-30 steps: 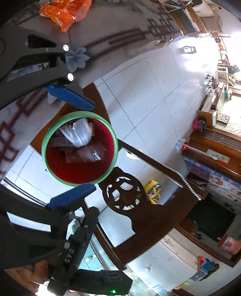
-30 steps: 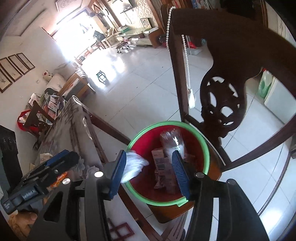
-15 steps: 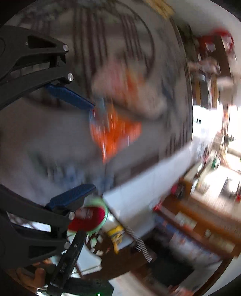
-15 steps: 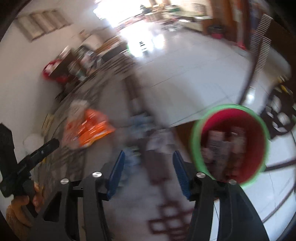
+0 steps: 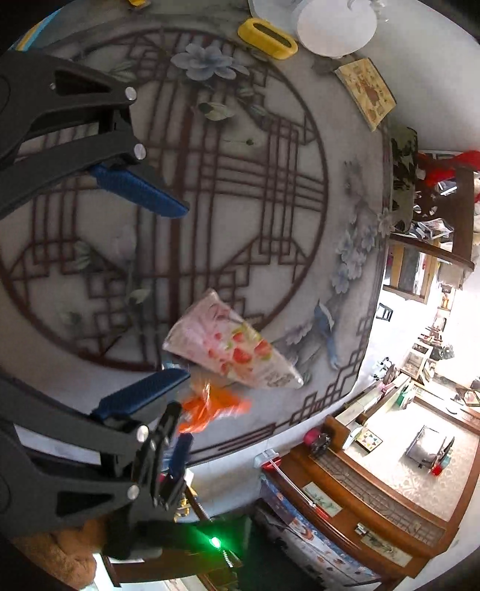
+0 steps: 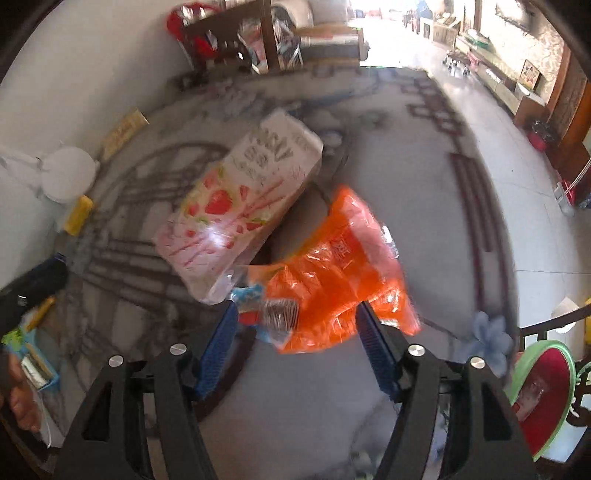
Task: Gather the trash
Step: 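Grasp the orange snack bag with the right tool while the left grasps the pink Pocky box, then carry the orange bag and Pocky box over the red bucket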
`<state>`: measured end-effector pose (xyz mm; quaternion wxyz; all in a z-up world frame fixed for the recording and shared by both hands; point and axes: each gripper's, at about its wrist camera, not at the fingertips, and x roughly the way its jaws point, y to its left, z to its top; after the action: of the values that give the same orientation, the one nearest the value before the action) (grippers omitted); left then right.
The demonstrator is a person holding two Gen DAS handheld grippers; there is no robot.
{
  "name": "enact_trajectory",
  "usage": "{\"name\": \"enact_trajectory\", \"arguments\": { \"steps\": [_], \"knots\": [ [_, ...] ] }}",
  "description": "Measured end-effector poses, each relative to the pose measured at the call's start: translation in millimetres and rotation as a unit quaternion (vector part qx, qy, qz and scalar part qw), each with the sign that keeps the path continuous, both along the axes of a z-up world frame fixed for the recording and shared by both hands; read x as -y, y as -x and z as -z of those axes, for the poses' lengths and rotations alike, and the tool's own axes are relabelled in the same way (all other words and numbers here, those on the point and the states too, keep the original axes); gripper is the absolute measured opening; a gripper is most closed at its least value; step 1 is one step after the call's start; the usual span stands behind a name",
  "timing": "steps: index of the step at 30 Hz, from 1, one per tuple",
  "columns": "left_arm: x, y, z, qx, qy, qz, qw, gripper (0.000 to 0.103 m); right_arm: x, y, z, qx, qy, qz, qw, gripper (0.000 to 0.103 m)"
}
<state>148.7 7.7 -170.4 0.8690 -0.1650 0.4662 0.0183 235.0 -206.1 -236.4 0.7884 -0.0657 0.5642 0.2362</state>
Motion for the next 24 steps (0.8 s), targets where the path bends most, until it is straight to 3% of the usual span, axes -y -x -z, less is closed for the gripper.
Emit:
{"name": "enact_trajectory", "arguments": {
  "steps": [3, 4, 11, 12, 13, 15, 16, 18, 19, 21, 24],
  "knots": [
    [1, -21, 8, -0.003, 0.005, 0.012, 0.9999, 0.082, 4, -6, 19, -0.038, 0.005, 0.004, 0.999, 0.002],
    [5, -29, 11, -0.004, 0.003, 0.020, 0.9998, 0.082, 7, -7, 21, -0.042, 0.000, 0.006, 0.999, 0.001],
    [40, -89, 35, -0.010, -0.011, 0.090, 0.9958, 0.082, 45, 9, -5, -0.022, -0.048, 0.036, 0.998, 0.005],
    [43, -95, 39, -0.013, -0.015, 0.095, 0.9953, 0.082, 56, 8, -11, -0.017, -0.059, 0.058, 0.996, 0.014],
    [48, -105, 46, -0.021, -0.025, 0.099, 0.9945, 0.082, 62, 6, -14, -0.017, -0.068, 0.072, 0.995, 0.031],
    [53, -114, 56, -0.031, -0.026, 0.106, 0.9935, 0.082, 76, 1, -22, -0.019, -0.088, 0.103, 0.991, 0.045],
    [54, -118, 61, -0.039, -0.021, 0.110, 0.9929, 0.080, 79, -3, -25, -0.021, -0.093, 0.109, 0.989, 0.045],
    [53, -123, 73, -0.057, -0.010, 0.117, 0.9915, 0.063, 81, -9, -29, -0.021, -0.102, 0.115, 0.988, 0.045],
    [51, -124, 78, -0.065, 0.006, 0.120, 0.9907, 0.062, 79, -13, -31, -0.022, -0.109, 0.117, 0.987, 0.048],
    [47, -120, 79, -0.061, 0.027, 0.116, 0.9910, 0.038, 74, -23, -33, -0.031, -0.128, 0.125, 0.983, 0.055],
    [41, -110, 69, -0.050, 0.008, 0.105, 0.9932, 0.032, 57, -43, -30, -0.048, -0.157, 0.142, 0.976, 0.058]
  ]
}}
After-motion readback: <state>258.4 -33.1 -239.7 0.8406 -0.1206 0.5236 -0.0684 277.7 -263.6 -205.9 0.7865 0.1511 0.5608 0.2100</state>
